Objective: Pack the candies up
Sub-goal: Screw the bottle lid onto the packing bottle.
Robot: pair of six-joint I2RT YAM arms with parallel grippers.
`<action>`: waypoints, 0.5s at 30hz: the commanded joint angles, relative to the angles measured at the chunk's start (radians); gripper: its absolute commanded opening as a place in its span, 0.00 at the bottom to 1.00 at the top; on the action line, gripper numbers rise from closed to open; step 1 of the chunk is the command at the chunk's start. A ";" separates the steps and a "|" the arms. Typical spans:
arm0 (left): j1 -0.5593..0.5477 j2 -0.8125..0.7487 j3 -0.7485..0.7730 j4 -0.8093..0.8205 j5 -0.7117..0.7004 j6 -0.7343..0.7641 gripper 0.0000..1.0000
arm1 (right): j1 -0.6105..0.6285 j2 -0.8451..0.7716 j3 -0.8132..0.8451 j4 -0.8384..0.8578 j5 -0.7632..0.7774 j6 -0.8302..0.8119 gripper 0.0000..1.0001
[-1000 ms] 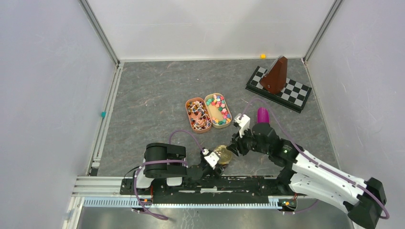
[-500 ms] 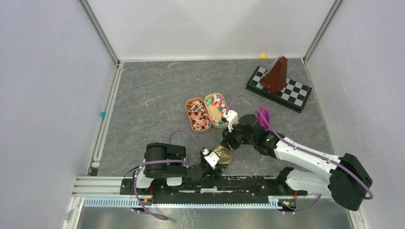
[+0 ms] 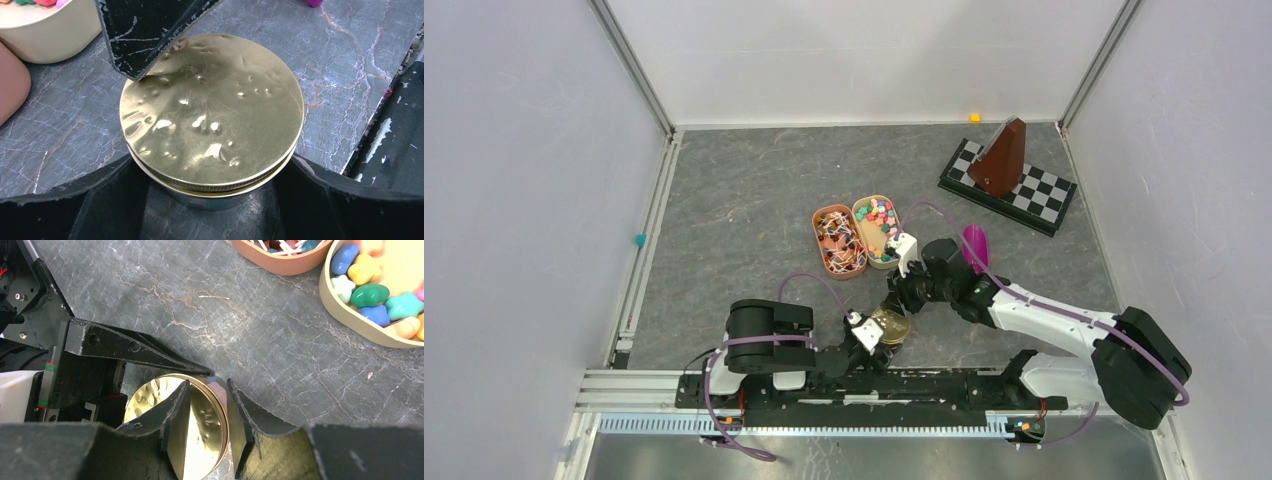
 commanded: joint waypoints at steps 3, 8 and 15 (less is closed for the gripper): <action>0.005 0.042 -0.008 0.011 0.004 0.030 0.66 | -0.004 -0.015 -0.054 0.038 -0.056 -0.004 0.34; 0.005 0.039 -0.010 0.011 -0.002 0.031 0.66 | -0.004 -0.063 -0.103 0.025 -0.074 0.003 0.31; 0.006 0.034 -0.013 0.011 -0.008 0.034 0.66 | -0.004 -0.164 -0.190 0.001 -0.084 0.025 0.29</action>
